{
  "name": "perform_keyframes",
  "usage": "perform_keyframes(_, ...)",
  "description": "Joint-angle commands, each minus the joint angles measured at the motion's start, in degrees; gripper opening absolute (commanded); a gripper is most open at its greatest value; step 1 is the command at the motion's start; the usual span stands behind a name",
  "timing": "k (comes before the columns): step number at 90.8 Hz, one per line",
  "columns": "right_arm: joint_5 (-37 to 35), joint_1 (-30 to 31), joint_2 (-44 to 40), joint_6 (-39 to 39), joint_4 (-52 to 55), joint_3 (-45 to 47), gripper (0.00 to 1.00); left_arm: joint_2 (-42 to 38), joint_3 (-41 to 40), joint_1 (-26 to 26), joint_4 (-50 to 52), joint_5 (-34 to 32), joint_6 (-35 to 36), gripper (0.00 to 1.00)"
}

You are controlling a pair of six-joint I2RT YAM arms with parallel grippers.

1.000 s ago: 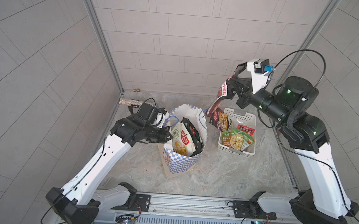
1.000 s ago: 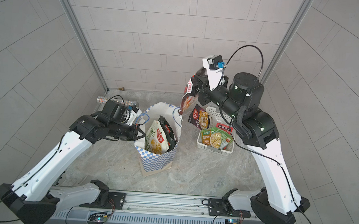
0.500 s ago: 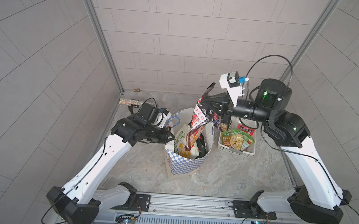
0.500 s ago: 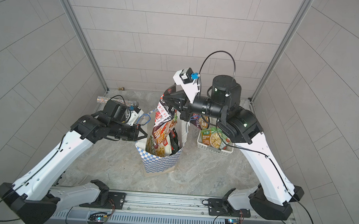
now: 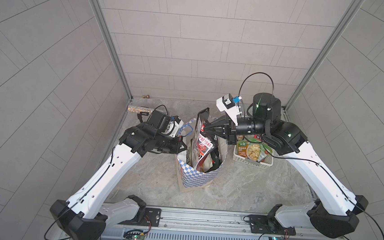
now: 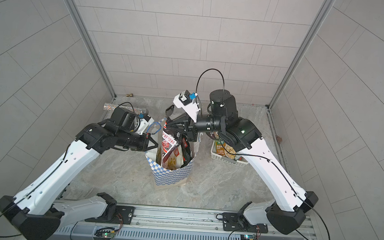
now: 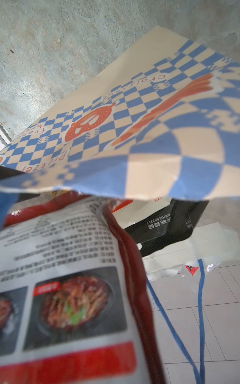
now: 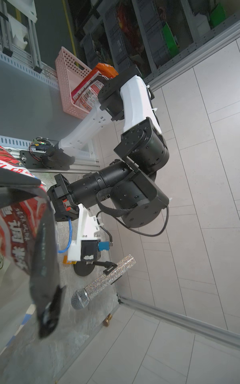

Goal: Place the condiment packets inside the bag
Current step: Place the condiment packet in the paper bag.

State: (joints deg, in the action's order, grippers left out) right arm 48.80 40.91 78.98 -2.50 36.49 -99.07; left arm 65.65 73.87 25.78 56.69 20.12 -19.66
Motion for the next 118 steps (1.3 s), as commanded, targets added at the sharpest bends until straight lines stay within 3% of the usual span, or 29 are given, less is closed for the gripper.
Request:
perform_keyframes(1, 4.9, 0.2, 1.3, 1.5, -0.9, 1.0, 0.0, -1.4, 0.2, 0.3, -3.6, 2.7, 1.3, 0.0)
perform_keyframes(23, 4.4, 0.2, 0.5, 4.9, 4.0, 5.3, 0.0, -1.6, 0.2, 0.3, -3.5, 2.4, 1.5, 0.0)
perform_keyframes(43, 3.3, 0.3, 0.7, 3.0, 2.9, 6.7, 0.0, -1.5, 0.1, 0.3, -3.6, 2.4, 1.4, 0.0)
perform_keyframes(74, -7.7, 0.6, -1.7, -7.1, -7.8, 20.7, 0.0, -1.3, 0.0, 0.2, -3.5, 2.0, 1.3, 0.0)
perform_keyframes(99, -23.3, 0.8, -4.3, -8.6, -4.9, 23.2, 0.03, -0.9, 0.2, 0.3, -3.5, 1.9, 1.4, 0.0)
perform_keyframes(110, -24.1, 0.8, -4.2, -10.7, -5.7, 25.0, 0.11, -0.9, 0.2, 0.3, -3.3, 1.7, 1.3, 0.0)
perform_keyframes(118, -23.9, 0.8, -4.7, -11.5, -6.0, 25.4, 0.09, -0.8, 0.2, 0.2, -3.3, 1.6, 1.3, 0.0)
